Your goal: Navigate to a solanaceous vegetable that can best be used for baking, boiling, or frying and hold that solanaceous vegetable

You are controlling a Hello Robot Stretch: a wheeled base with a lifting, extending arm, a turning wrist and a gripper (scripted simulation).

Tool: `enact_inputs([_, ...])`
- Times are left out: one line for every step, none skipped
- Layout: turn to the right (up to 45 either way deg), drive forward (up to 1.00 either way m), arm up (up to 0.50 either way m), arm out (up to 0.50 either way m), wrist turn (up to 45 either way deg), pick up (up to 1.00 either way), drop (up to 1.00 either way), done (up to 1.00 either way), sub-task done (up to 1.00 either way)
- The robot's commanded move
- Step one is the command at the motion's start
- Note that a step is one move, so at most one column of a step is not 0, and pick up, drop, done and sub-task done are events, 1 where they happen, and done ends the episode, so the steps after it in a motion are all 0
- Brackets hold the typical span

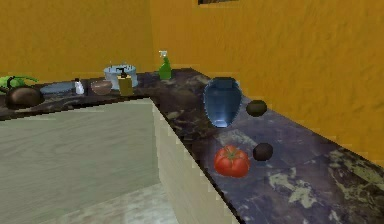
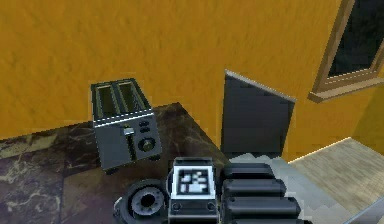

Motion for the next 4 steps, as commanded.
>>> enact_inputs([0.0,0.00,0.00,0.00,45.0,0.00,0.00,0.00,0.00])
enact_inputs([0.0,0.00,0.00,0.00,45.0,0.00,0.00,0.00,0.00])
enact_inputs([0.0,0.00,0.00,0.00,21.0,0.00,0.00,0.00,0.00])
enact_inputs([0.0,0.00,-0.12,0.00,0.0,0.00,0.00,0.00,0.00])
